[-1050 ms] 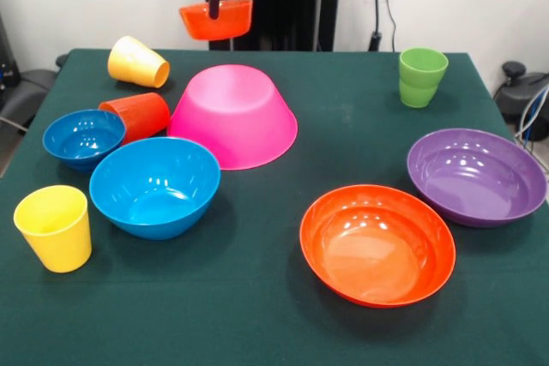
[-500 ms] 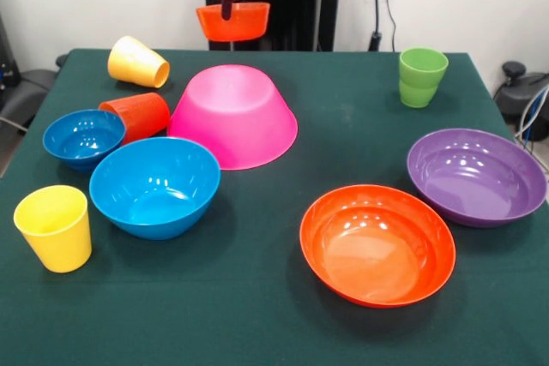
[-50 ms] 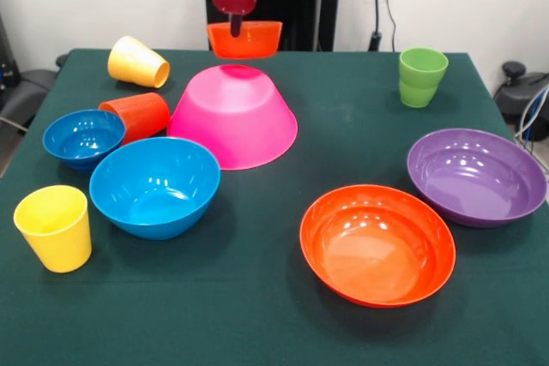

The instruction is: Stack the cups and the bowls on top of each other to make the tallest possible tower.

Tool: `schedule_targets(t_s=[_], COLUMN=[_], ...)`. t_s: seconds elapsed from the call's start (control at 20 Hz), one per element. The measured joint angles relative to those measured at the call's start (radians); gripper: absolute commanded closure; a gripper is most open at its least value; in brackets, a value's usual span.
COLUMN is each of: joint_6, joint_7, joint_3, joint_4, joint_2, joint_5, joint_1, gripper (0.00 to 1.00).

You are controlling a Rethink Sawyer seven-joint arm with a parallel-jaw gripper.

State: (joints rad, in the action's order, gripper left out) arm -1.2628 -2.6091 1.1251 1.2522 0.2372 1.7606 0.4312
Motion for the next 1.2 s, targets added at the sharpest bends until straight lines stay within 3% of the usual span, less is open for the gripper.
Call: schedule_targets(t_s=[1.2], joint_6=[0.0], joint_7=[-0.022], joint_3=[0.0], joint_4=[-0.07], joint_2=[-0.003], joint_5=[-0.015], joint_1=[-0.023], gripper=[1.0])
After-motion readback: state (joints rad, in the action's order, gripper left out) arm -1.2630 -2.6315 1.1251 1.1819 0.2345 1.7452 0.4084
